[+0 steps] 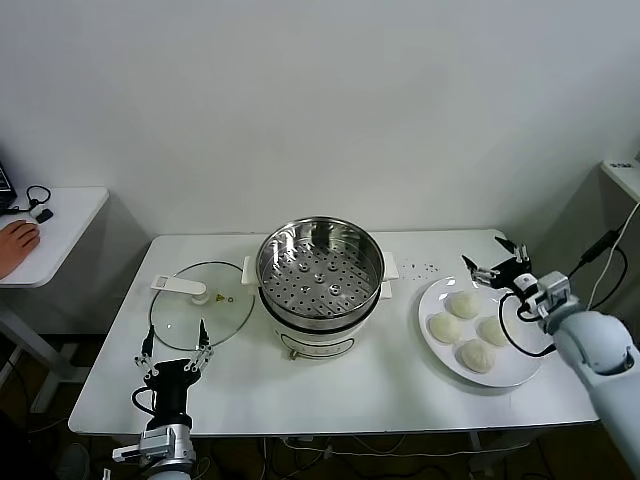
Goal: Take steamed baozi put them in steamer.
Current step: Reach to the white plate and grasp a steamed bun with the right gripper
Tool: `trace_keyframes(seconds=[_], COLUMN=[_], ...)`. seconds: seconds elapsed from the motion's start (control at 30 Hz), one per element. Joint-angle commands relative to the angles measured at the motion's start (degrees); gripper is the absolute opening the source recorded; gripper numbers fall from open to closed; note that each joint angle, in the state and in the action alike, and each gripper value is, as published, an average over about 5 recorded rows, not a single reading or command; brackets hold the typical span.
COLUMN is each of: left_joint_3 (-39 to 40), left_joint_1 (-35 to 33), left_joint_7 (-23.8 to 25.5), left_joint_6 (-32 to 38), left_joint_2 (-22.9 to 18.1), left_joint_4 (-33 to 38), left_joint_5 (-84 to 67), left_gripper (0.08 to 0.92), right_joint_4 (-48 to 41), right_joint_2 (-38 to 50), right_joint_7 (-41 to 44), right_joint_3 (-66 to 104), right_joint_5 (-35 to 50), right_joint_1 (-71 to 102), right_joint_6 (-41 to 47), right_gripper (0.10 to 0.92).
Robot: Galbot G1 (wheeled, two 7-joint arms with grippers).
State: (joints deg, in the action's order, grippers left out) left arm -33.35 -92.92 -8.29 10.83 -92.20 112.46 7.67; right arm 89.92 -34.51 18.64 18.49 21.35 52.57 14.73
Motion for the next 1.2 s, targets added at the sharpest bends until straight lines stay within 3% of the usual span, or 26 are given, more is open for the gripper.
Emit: trace_keyframes(seconds=[0.03, 0.6, 0.97, 1.2], left_joint_3=[0.83, 2.02, 2.03, 2.04], left_joint_1=[-0.03, -0.64, -0.98, -0.94], left_joint_7=[-0.02, -0.12, -0.16, -0.05], left_joint_6=[0.63, 2.4, 2.14, 2.32], left_joint_2=[-2.8, -2.8, -2.8, -2.8], left_joint_4=[-0.48, -1.72, -2.14, -2.66], left_joint_5=[0.72, 1.62, 2.79, 2.88], left_gripper=[0.823, 0.823, 0.823, 0.823], right_joint_4=[-3.83, -16.37, -28.21, -34.07], right_joint_2=[10.15, 11.0, 3.64, -2.99], right_joint_7=[9.46, 33.69, 41.69, 45.24], right_joint_3=[-10.08, -55.17, -84.7, -95.41], right_joint_5=[-0.8, -9.64, -7.19, -3.34], right_joint_1=[-12.1, -50.9, -74.08, -80.17], right_joint_6=[4.94, -1.84, -9.2, -12.79], right_gripper=[0.823, 0.823, 0.823, 0.823])
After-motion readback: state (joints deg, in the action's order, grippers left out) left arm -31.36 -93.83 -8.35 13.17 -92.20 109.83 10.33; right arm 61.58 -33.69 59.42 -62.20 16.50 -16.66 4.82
